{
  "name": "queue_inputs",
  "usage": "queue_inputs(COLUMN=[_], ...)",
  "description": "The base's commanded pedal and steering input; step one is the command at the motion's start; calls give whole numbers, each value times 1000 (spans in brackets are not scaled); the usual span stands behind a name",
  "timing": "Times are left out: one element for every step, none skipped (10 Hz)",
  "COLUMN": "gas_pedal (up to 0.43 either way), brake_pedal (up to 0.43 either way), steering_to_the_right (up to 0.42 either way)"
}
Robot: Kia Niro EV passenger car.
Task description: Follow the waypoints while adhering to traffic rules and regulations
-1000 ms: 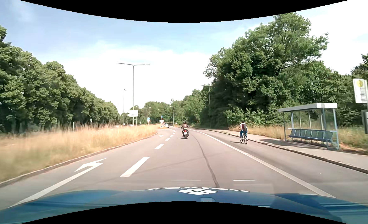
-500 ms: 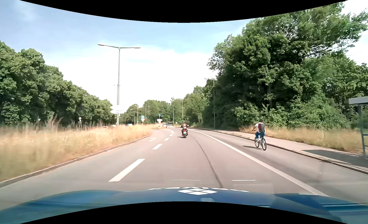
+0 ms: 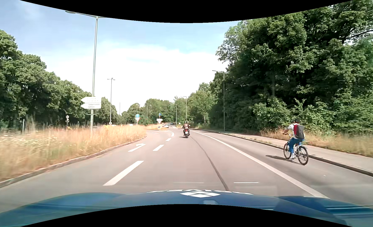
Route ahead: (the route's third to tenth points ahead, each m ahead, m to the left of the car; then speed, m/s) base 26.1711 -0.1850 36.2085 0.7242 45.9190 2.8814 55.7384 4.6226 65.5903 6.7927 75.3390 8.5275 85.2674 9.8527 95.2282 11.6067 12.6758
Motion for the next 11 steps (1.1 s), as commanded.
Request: queue_inputs(gas_pedal=[0, 0, 0, 0, 0, 0, 0, 0, 0, 0, 0], brake_pedal=[0, 0, 0, 0, 0, 0, 0, 0, 0, 0, 0], steering_to_the_right=[-10, -10, -10, -10, -10, -10, -10, -10, -10, -10, -10])
